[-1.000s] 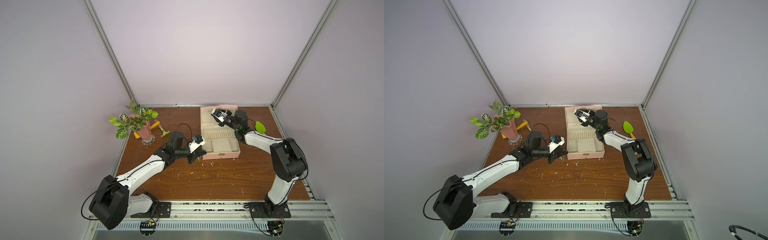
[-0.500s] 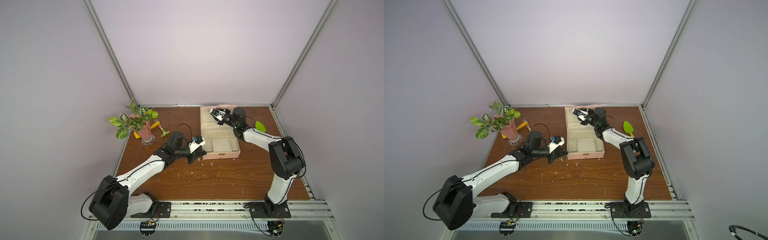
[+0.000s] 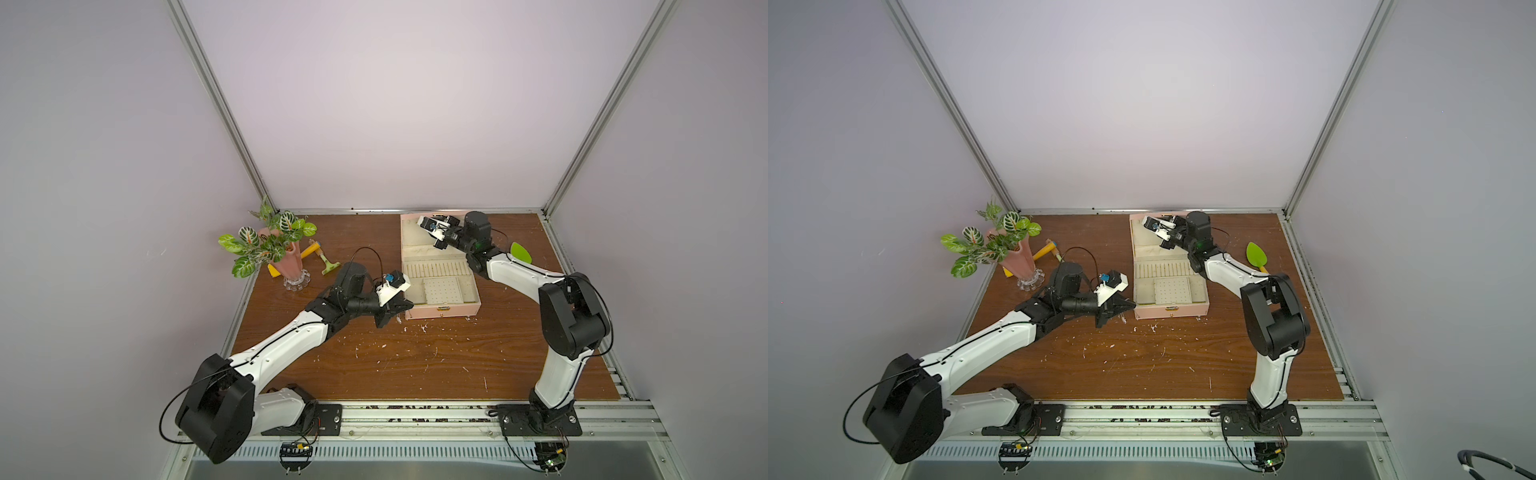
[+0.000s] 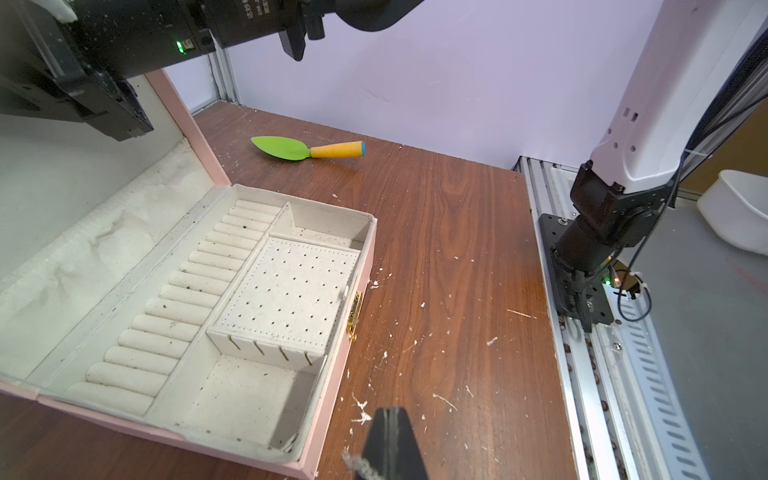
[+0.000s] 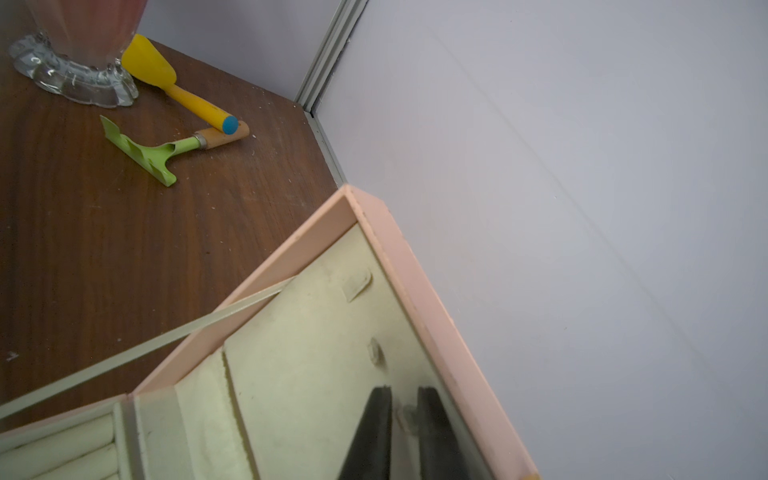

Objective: Put jewelry chain into jewelry box
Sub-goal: Open the fastener on the jewelry box.

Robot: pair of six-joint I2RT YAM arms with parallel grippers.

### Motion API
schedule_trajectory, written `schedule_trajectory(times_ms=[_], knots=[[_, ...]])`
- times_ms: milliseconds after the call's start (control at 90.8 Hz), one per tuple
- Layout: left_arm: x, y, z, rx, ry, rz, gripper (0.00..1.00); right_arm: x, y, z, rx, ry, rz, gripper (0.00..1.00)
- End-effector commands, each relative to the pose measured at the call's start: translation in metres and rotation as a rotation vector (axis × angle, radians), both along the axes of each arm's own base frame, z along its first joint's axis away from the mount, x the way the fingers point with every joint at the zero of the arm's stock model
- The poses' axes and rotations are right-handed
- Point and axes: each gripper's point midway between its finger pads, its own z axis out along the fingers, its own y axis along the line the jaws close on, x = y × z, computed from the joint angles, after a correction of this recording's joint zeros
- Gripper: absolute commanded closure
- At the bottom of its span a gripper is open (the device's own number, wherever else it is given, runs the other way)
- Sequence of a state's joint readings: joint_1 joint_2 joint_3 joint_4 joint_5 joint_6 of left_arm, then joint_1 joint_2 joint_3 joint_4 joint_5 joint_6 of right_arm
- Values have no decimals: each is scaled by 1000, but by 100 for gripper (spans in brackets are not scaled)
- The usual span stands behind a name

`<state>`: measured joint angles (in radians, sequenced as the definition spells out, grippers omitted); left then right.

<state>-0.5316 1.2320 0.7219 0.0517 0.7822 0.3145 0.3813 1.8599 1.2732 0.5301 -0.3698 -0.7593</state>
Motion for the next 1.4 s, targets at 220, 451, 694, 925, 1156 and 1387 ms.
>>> schedule_trajectory(times_ms=[220,451,694,925,1156,1387], knots=[[1,2,11,-21,-27,-3,100,-16,-2,-18,-58,-22,-14,97],[0,3,12,-22,-28,-4,100,-19,-13,-46,-154,-49,-70,96],[0,2,12,-22,-27,-9,100,-24,-15,-61,-251,-87,-85,92],[-1,2,13,-23,-28,-10,100,-27,-12,-58,-269,-103,-73,87],[-1,2,13,-22,-30,-11,100,-32,-7,-50,-246,-102,-39,85],[-1,2,13,-23,-31,-11,100,-33,-6,-60,-267,-69,-22,85]])
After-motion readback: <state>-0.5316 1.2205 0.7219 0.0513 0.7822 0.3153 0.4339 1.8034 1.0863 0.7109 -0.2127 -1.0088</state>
